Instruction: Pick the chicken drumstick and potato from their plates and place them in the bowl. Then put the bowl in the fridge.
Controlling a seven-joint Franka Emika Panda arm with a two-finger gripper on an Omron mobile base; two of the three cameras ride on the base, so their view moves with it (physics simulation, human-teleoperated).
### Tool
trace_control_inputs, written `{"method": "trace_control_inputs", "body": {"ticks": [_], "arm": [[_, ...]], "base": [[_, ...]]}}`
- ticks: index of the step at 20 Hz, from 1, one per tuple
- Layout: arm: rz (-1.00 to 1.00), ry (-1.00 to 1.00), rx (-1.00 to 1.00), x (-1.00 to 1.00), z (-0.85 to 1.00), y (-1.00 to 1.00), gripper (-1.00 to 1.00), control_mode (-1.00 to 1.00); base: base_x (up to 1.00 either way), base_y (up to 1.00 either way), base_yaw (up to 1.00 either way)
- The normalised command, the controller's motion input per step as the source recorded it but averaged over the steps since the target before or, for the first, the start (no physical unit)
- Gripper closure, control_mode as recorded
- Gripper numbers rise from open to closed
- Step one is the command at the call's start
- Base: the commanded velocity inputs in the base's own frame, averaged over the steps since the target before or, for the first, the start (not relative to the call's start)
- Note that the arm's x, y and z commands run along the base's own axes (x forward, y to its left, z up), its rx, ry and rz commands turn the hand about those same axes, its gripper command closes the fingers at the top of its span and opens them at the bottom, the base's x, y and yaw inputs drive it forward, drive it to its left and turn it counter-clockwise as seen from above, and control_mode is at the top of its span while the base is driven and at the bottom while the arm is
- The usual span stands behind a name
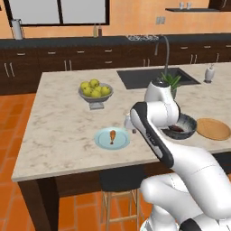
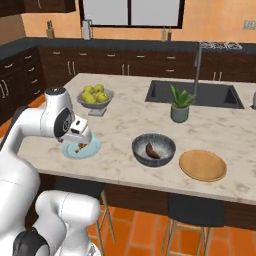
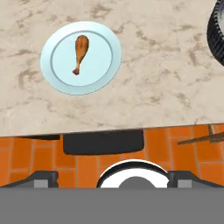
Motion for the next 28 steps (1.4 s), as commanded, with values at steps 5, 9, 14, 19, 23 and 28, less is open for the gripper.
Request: {"method": "trace_control_inputs", "body": {"ticks": [5,9,14,19,23,28], "arm": [[0.0,0.0,0.0,0.16,-0.01,0.0,-1.0,-1.0],[-0.01,0.06,0.0,0.69,-0.05,0.0,-1.0,-1.0],[0.0,0.0,0.0,0.44,-0.02,-0.05,-1.0,-1.0],[-0.01,-0.04,-0.04,0.48,-0.43,0.47,-1.0,-1.0],[-0.02,-0.01,-0.1,0.62,-0.76,0.42,-1.0,-1.0],[0.0,0.05,0.0,0.48,-0.38,0.01,-1.0,-1.0]], "base": [[0.75,0.06,0.0],[0.0,0.0,0.0],[0.0,0.0,0.0],[0.0,0.0,0.0],[0.0,0.0,0.0],[0.0,0.0,0.0]]}}
